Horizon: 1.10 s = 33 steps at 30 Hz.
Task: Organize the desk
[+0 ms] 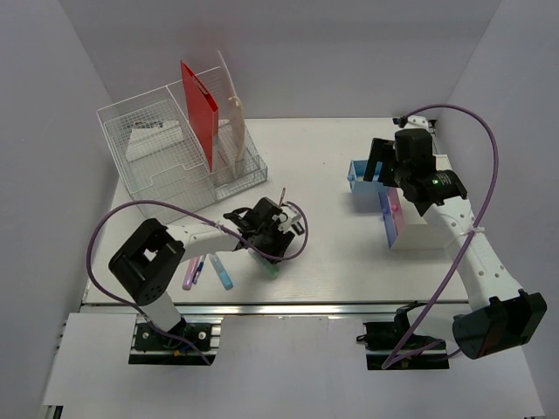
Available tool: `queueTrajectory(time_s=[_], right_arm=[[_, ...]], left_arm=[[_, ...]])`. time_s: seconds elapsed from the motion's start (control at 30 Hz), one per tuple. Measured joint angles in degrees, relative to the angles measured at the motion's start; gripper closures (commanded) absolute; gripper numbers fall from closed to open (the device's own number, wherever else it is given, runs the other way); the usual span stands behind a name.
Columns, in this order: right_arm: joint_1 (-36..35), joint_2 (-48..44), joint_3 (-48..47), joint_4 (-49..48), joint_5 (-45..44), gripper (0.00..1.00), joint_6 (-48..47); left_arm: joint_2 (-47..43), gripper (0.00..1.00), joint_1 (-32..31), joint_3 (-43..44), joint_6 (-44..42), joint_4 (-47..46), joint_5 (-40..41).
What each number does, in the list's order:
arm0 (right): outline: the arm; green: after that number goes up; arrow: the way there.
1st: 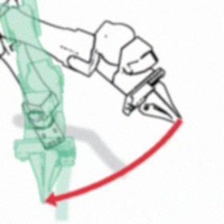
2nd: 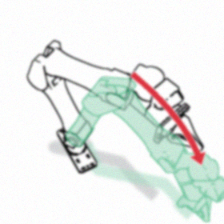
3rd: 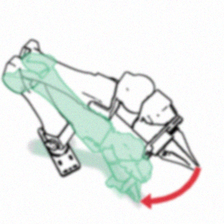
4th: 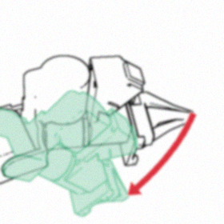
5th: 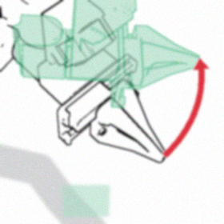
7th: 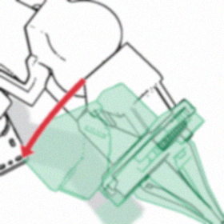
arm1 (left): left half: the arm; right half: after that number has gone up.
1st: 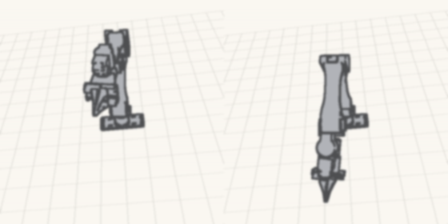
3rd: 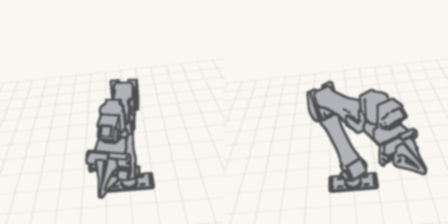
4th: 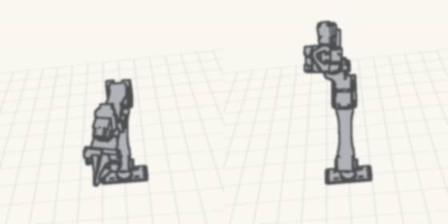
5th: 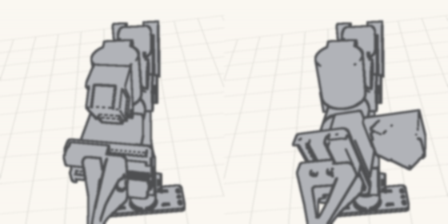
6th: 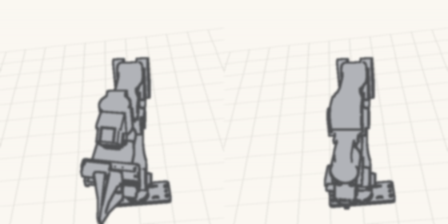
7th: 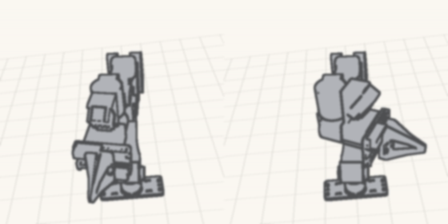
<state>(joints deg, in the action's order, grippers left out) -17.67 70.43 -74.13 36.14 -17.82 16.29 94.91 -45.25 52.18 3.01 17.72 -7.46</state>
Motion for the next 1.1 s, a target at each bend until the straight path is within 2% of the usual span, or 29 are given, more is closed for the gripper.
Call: queueTrajectory(time_s=[0.07, 0.1, 0.2, 0.23, 0.3, 0.4, 0.43, 0.5, 0.67, 0.8, 1.0, 1.1], right_arm=[[0.0, -0.3, 0.1, 0.0, 0.0, 0.11, 0.0], [0.0, -0.5, 0.2, 0.0, 0.0, 0.11, 0.0], [0.0, -1.1, 0.6, 0.0, -0.1, 0.11, 0.0], [0.0, -1.3, 0.8, 0.0, -0.2, 0.11, -0.1], [0.0, -1.5, 0.9, 0.2, -0.3, 0.11, -0.1], [0.0, -1.6, 1.0, 0.2, -0.5, 0.11, -0.2], [0.0, -1.7, 1.1, 0.1, -0.7, 0.11, -0.2], [0.1, -2.1, 1.5, 0.2, -1.3, 0.11, -0.1], [2.4, -2.6, 1.8, 0.5, -2.9, 0.11, 1.1], [6.6, -4.6, 2.0, 0.5, -3.3, 0.11, 2.4], [12.3, -9.8, 3.6, -0.7, -4.6, 0.11, 4.5], [14.5, -11.2, 3.8, -1.4, -6.3, 0.11, 5.4]], left_arm=[[0.3, 0.44, -0.5, 0.1, -0.1, -0.2, 1.2], [0.4, 0.52, -0.7, 0.1, -0.1, -0.2, 1.6], [0.5, 0.62, -1.4, 0.2, -0.1, -0.2, 3.0], [0.5, 0.69, -1.6, 0.2, -0.2, -0.2, 3.3], [0.5, 0.73, -1.8, 0.2, -0.4, -0.2, 3.9], [0.5, 0.85, -1.9, 0.5, -0.9, -0.2, 5.5], [0.5, 0.93, -2.0, 0.8, -1.1, -0.2, 6.4], [0.5, 0.99, -2.0, 2.4, -1.3, 0.5, 8.7], [0.6, 1.00, -1.9, 13.5, -0.4, 2.4, 13.9], [2.4, 0.96, -1.9, 28.1, 0.5, 1.3, 14.3], [11.7, 0.93, -1.9, 48.4, 5.1, -1.2, 13.4], [18.6, 0.91, -1.9, 56.2, 6.8, -3.3, 10.0]])
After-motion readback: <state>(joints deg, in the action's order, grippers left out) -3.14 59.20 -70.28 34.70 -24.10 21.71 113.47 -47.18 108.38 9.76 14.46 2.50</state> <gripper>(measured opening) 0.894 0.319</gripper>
